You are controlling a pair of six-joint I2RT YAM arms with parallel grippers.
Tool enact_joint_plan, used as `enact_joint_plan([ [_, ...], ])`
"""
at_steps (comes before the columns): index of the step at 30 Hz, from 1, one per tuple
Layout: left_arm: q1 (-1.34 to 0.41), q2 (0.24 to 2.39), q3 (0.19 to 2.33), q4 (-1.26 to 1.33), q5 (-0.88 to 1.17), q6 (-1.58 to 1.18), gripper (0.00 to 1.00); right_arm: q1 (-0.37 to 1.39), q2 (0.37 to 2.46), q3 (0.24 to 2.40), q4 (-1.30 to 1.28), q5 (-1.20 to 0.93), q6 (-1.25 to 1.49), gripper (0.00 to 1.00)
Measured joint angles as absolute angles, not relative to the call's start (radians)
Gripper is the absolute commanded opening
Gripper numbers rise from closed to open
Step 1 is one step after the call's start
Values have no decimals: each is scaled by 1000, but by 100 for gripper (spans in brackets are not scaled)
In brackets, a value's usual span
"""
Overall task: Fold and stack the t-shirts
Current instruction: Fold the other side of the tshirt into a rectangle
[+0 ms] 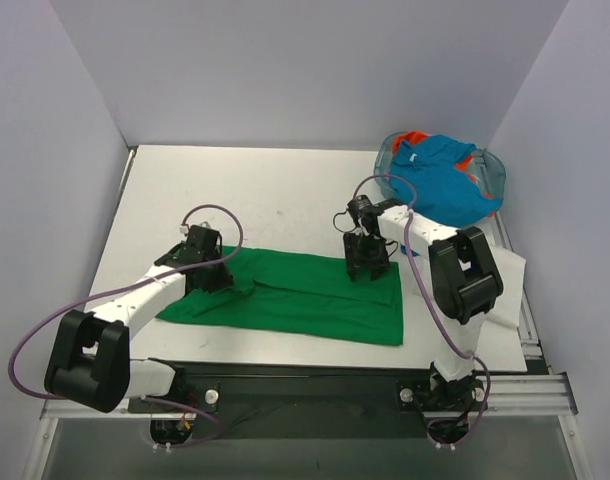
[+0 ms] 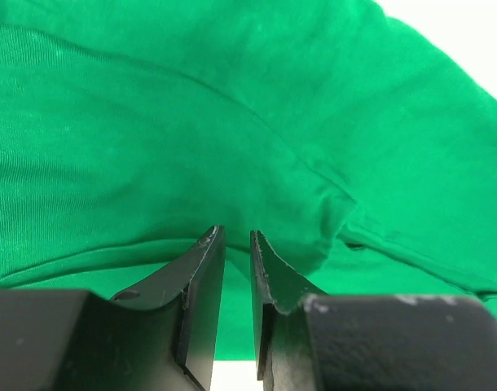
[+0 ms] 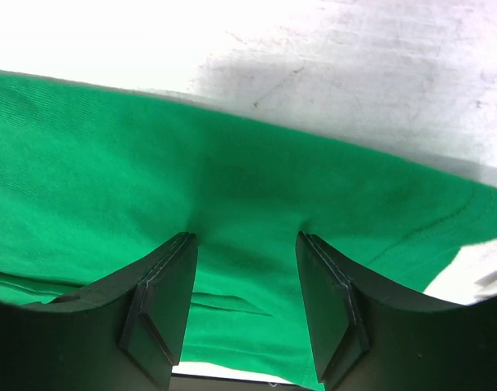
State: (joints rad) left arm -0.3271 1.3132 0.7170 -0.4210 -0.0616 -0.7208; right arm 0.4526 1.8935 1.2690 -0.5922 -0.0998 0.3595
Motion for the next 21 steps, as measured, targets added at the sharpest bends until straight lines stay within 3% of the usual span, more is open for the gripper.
enact_joint_plan([
  [6,-328,1261,636,-405,-53,-717,29,453,1909,1272,-590,-110,357,52],
  [21,-371,900,480,-432,138,-743,26,453,1914,1264,-571,-130,359,52],
])
